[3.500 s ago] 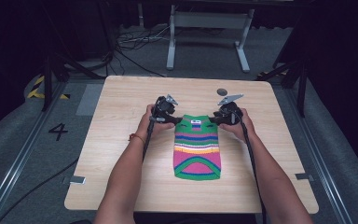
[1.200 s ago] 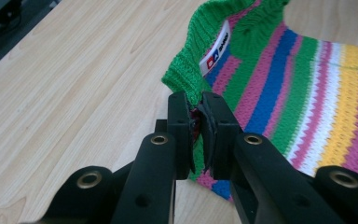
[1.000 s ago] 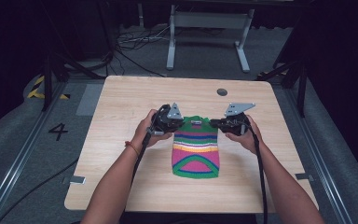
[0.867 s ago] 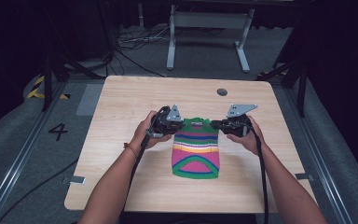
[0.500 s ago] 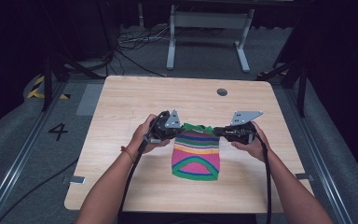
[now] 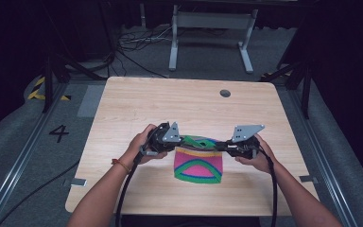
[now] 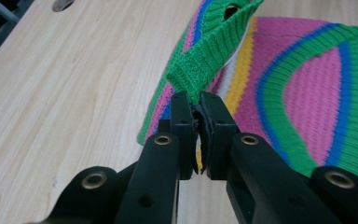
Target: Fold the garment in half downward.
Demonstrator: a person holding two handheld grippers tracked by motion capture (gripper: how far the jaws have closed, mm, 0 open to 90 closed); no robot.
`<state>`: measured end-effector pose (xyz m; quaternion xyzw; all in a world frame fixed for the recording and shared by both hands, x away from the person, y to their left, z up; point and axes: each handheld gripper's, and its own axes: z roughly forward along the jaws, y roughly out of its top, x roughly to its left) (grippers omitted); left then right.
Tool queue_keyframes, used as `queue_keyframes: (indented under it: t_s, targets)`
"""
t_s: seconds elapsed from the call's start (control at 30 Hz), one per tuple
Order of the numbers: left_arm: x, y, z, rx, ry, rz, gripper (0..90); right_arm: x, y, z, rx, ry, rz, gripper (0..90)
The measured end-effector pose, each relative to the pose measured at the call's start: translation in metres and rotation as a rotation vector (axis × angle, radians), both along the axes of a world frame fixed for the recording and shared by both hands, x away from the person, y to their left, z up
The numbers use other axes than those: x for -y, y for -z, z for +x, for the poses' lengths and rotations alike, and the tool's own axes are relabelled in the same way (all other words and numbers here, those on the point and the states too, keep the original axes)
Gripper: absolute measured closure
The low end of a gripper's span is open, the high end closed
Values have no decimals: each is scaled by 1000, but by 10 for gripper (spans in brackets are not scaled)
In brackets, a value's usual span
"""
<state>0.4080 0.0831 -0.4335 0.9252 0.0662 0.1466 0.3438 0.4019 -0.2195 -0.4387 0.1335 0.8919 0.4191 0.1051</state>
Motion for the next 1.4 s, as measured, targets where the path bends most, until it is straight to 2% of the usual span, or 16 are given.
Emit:
queue_keyframes:
  t_s: [0.2,0.27,0.47,0.73,0.83,1.03,1.13,1.23,1.33,1.4]
  targets:
    - [2,3,-19,0,45,33,846,-1,2,-15,-4,-37,-27,851]
    - [2,4,-24,-9,59,30,846,-1,3,-21,-8,-51,-32,851]
    - [6,15,-38,-31,93,74,845,0,11,-33,-10,-89,-64,850]
    - [7,27,-46,-61,121,108,841,0,28,-46,-48,-130,-102,839]
    - [8,32,-49,-75,132,120,837,-1,33,-51,-45,-144,-135,838]
    - [9,42,-55,-95,153,147,788,-1,37,-59,-53,-156,-162,847]
    - [8,43,-54,-108,152,139,753,-1,39,-60,-52,-153,-170,836]
    - [6,45,-53,-163,160,123,652,-1,42,-60,-61,-141,-174,832]
    - [4,46,-53,-163,162,117,619,-2,46,-60,-65,-130,-178,831]
    - [3,48,-51,-170,141,92,628,-1,48,-58,-59,-111,-187,829]
